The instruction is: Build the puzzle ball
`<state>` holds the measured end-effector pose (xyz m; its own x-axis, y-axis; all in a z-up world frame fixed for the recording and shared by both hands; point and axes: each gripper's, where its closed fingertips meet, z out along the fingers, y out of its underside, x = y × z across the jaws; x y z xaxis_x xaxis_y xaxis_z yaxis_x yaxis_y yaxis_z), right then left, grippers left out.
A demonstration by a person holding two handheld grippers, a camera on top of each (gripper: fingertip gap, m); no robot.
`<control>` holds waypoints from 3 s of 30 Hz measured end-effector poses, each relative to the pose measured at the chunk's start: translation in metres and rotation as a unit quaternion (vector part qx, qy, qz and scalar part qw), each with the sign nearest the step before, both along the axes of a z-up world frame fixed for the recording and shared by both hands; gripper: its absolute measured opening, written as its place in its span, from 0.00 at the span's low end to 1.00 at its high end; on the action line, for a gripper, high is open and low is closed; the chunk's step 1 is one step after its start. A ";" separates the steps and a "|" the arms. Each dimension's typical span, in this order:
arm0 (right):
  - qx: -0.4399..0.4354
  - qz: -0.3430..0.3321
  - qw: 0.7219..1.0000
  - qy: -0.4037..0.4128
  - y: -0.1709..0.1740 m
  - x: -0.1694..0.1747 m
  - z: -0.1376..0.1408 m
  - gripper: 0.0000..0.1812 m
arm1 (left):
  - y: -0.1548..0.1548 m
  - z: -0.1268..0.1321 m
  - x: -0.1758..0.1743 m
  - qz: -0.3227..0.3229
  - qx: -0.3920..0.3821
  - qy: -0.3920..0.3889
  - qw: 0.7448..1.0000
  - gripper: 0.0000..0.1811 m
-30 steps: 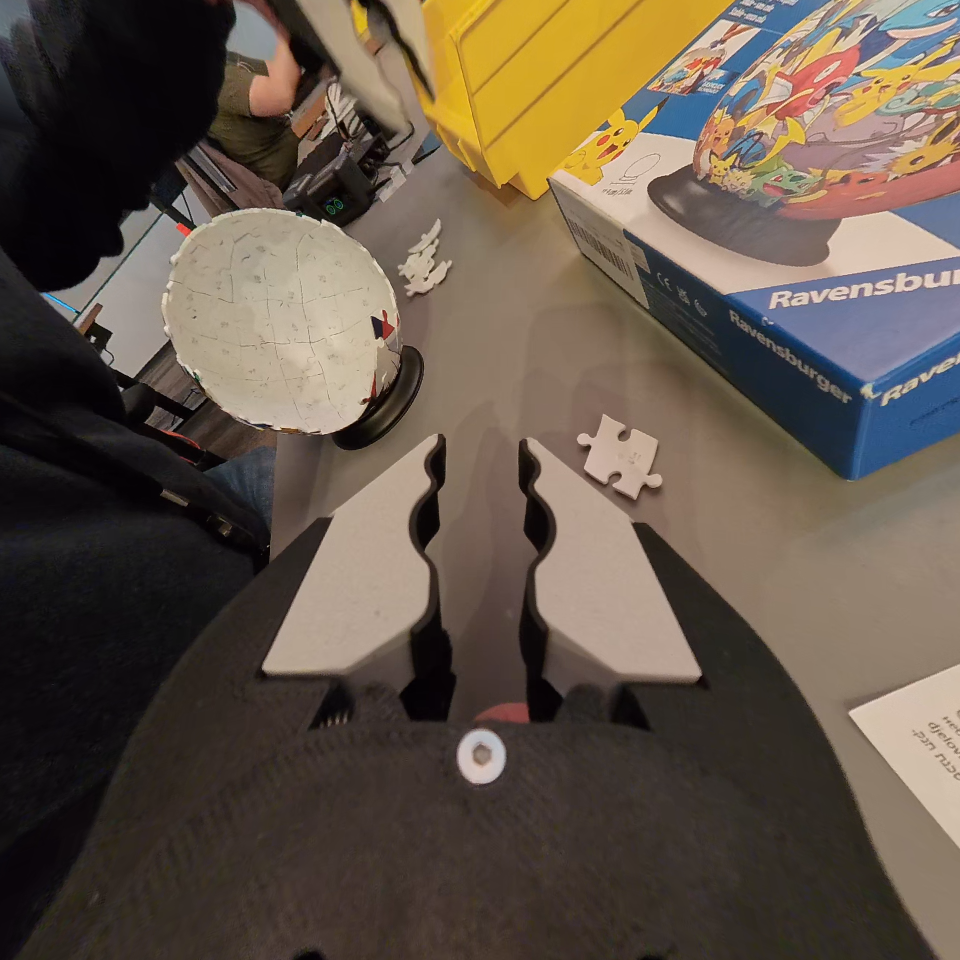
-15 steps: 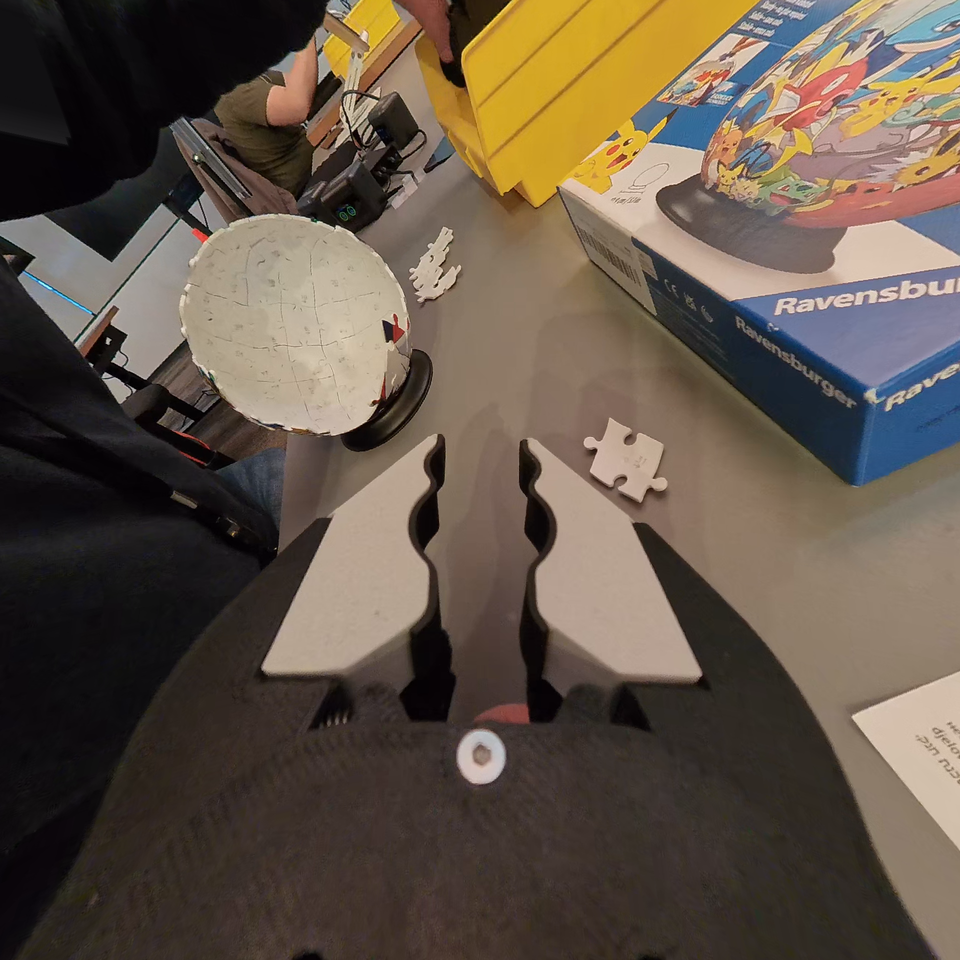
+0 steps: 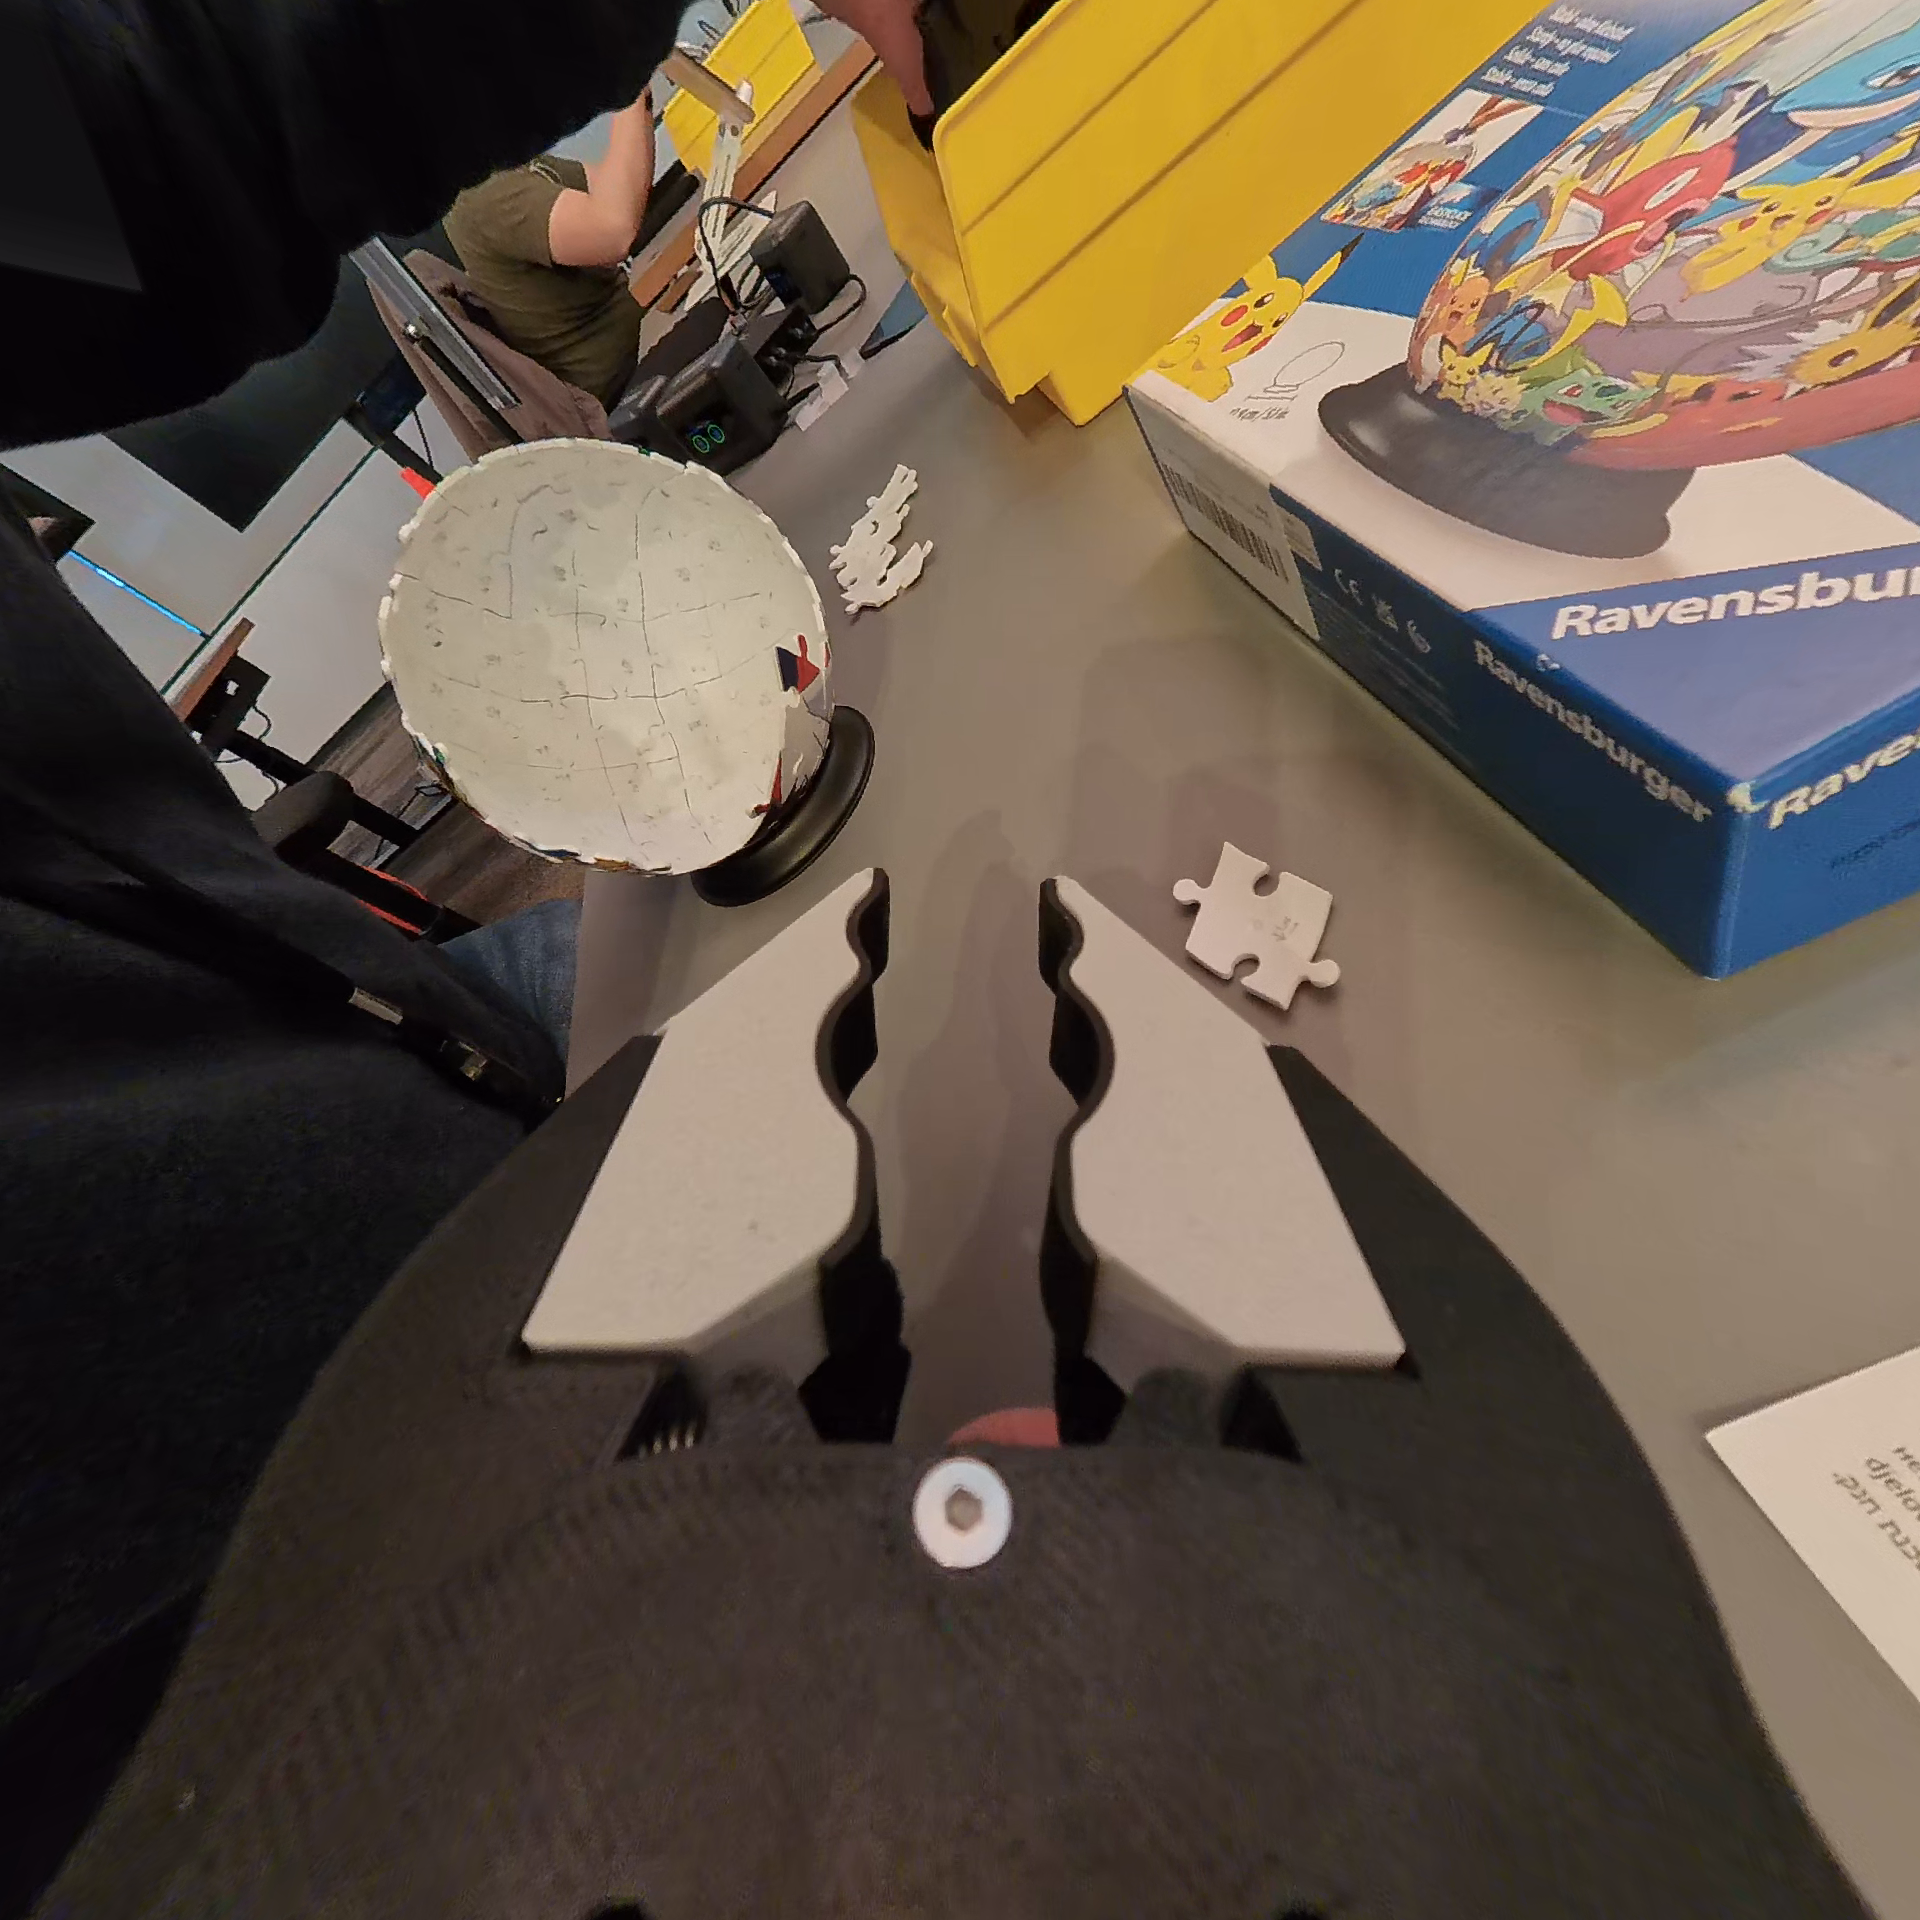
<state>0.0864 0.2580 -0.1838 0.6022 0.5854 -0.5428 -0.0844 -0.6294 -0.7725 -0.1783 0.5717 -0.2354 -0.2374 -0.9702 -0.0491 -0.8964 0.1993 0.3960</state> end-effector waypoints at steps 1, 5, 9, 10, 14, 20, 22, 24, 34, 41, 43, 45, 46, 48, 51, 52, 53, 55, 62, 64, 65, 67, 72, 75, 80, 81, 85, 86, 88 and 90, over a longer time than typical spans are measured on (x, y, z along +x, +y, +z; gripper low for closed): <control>0.000 0.000 1.000 0.000 0.000 0.000 0.000 0.15 | -0.001 0.003 0.003 0.007 -0.001 -0.014 1.000 0.00; -0.002 0.001 1.000 0.000 0.000 0.000 0.000 0.15 | 0.008 0.014 0.001 0.011 0.029 -0.022 0.999 0.14; -0.002 0.001 1.000 -0.001 0.000 0.000 -0.001 0.15 | 0.011 0.006 -0.014 -0.061 0.042 0.063 0.995 0.26; -0.002 0.001 1.000 -0.001 0.000 0.000 -0.001 0.15 | 0.012 0.002 -0.016 -0.077 0.041 0.080 0.993 0.27; -0.001 0.001 1.000 -0.001 0.000 0.000 -0.001 0.15 | 0.019 -0.003 -0.018 -0.100 0.022 0.124 0.987 0.25; 0.001 0.002 1.000 0.002 -0.001 0.000 0.001 0.15 | 0.024 -0.002 -0.013 -0.074 -0.016 0.119 0.990 0.16; 0.002 0.002 1.000 0.004 -0.001 0.000 0.001 0.15 | 0.021 0.001 -0.012 -0.065 -0.027 0.107 0.992 0.05; 0.003 0.002 1.000 0.005 -0.001 0.001 0.002 0.15 | 0.023 0.005 -0.007 -0.062 -0.019 0.085 0.994 0.04; 0.002 0.001 1.000 0.007 -0.001 0.001 0.002 0.15 | -0.010 0.057 0.020 -0.056 0.013 -0.079 0.995 0.01; -0.003 -0.001 1.000 0.001 0.000 0.001 0.000 0.15 | -0.118 0.057 0.028 -0.141 0.010 -0.161 0.977 0.01; -0.004 -0.001 1.000 0.000 0.000 0.001 -0.001 0.15 | -0.135 0.041 0.027 -0.126 0.027 -0.181 0.975 0.01; -0.005 -0.001 1.000 -0.004 0.000 0.000 -0.002 0.15 | -0.148 0.020 0.019 -0.130 0.029 -0.170 0.976 0.01; -0.006 -0.001 1.000 -0.005 0.001 0.000 -0.002 0.15 | -0.154 0.011 0.017 -0.124 0.024 -0.172 0.977 0.01; -0.006 -0.002 1.000 -0.006 0.001 0.000 -0.003 0.15 | -0.159 -0.002 0.015 -0.111 0.021 -0.177 0.978 0.03; -0.007 -0.002 1.000 -0.008 0.001 0.000 -0.003 0.15 | -0.159 -0.002 0.013 -0.097 0.023 -0.187 0.977 0.12; -0.007 -0.002 1.000 -0.008 0.001 0.000 -0.003 0.15 | -0.160 0.003 0.014 -0.086 0.012 -0.196 0.977 0.14; -0.007 -0.002 1.000 -0.008 0.001 0.000 -0.003 0.15 | -0.165 0.010 0.015 -0.073 -0.014 -0.208 0.975 0.17; -0.008 -0.002 1.000 -0.008 0.001 0.000 -0.003 0.15 | -0.165 0.034 0.024 -0.051 -0.040 -0.245 0.967 0.19; -0.007 -0.002 1.000 -0.007 0.001 0.000 -0.003 0.15 | -0.066 0.074 0.049 -0.017 0.025 -0.276 0.961 0.16; -0.006 -0.002 1.000 -0.007 0.001 0.000 -0.003 0.15 | -0.041 0.058 0.042 0.019 0.014 -0.233 0.972 0.17; -0.006 -0.002 1.000 -0.006 0.001 0.000 -0.003 0.15 | -0.035 0.048 0.034 0.043 -0.001 -0.202 0.978 0.18; -0.006 -0.001 1.000 -0.005 0.001 0.000 -0.003 0.15 | -0.023 0.029 0.012 0.054 -0.010 -0.116 0.992 0.18; -0.006 0.001 1.000 -0.005 0.000 -0.001 -0.002 0.15 | -0.018 0.004 -0.012 0.024 -0.049 0.046 0.997 0.20; -0.005 0.000 1.000 -0.004 0.000 0.000 -0.002 0.15 | -0.020 -0.003 -0.024 0.019 -0.064 0.113 0.991 0.18; -0.004 0.001 1.000 -0.001 0.000 0.000 -0.001 0.15 | -0.020 -0.003 -0.022 0.012 -0.068 0.120 0.990 0.12; -0.003 0.001 1.000 0.000 0.000 0.000 -0.001 0.15 | -0.019 -0.003 -0.023 0.011 -0.063 0.119 0.991 0.10; -0.002 0.001 1.000 0.001 0.000 0.000 0.000 0.15 | -0.019 -0.003 -0.022 0.011 -0.060 0.102 0.993 0.06; -0.001 0.001 1.000 0.001 0.000 0.000 0.000 0.15 | -0.017 -0.002 -0.021 0.010 -0.058 0.092 0.994 0.00; -0.002 0.001 1.000 0.001 0.000 0.000 0.000 0.15 | -0.022 -0.002 -0.012 0.026 -0.074 0.047 0.996 0.00; -0.002 0.001 1.000 0.001 0.000 0.000 0.000 0.15 | -0.023 0.002 -0.015 0.018 -0.073 0.045 0.996 0.00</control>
<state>0.0866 0.2578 -0.1842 0.6005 0.5839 -0.5464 -0.0851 -0.6328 -0.7697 -0.1937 0.5488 -0.2334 -0.1984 -0.9735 0.1138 -0.8661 0.2285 0.4445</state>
